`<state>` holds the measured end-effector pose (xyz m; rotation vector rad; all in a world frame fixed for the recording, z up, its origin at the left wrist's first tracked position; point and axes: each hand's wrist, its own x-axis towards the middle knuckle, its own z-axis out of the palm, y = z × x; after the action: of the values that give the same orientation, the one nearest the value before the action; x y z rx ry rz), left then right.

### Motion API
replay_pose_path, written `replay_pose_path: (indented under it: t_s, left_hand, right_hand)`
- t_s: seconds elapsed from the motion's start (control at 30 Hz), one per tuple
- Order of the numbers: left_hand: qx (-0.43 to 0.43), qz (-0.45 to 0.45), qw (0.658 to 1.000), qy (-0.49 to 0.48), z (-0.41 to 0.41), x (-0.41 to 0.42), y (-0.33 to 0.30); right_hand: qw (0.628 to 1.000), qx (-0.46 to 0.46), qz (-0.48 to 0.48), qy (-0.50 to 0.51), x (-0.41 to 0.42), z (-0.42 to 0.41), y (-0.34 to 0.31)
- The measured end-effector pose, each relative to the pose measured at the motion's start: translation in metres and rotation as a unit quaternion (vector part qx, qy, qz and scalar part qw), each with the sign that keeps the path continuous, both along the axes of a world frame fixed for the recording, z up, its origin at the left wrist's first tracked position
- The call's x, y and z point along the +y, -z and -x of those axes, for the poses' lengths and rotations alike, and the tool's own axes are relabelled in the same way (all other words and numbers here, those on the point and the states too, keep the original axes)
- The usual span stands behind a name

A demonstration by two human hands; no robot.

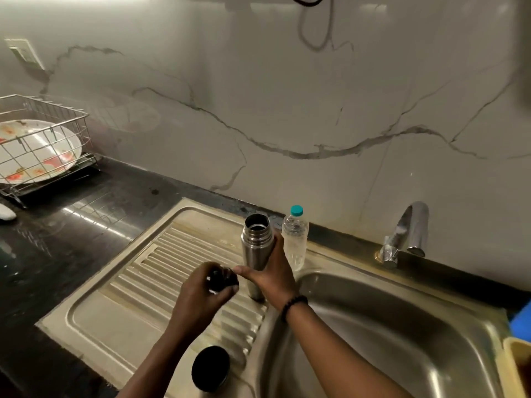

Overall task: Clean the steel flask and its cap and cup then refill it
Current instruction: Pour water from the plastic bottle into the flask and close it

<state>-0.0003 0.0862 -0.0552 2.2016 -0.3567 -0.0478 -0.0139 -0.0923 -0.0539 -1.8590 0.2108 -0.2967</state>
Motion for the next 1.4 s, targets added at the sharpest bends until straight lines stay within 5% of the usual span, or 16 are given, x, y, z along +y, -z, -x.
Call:
replay_pose_path:
  t_s: [0.3,0.77,1.0,1.17,1.4]
  left_hand:
    - [-0.064,0.216,0.973,-0.051,-0.002,-0.018,-0.092]
    - [-0.118,0.063,0.971,0.199,0.030,-0.070,-0.086]
    - [-0.021,0.078,0.962,0.262,0.035,-0.076,-0.083]
    - [-0.034,0.138,0.974,0.178,0.037,-0.084,-0.080]
    - [0.019,0.177,0.950,0.257,0.039,-0.083,-0.083]
  right_hand:
    - [1.000,-0.023,0.013,0.009,-0.007,0.014,-0.010]
    - [0.997,-0.014,0.054,0.059,-0.032,0.085,-0.006]
    - [0.999,-0.009,0.019,0.039,-0.034,0.101,-0.009]
    - [0.999,-0.005,0.005,0.031,-0.032,0.105,-0.015]
    - [0.999,0.018,-0.022,0.026,-0.030,0.104,-0.020]
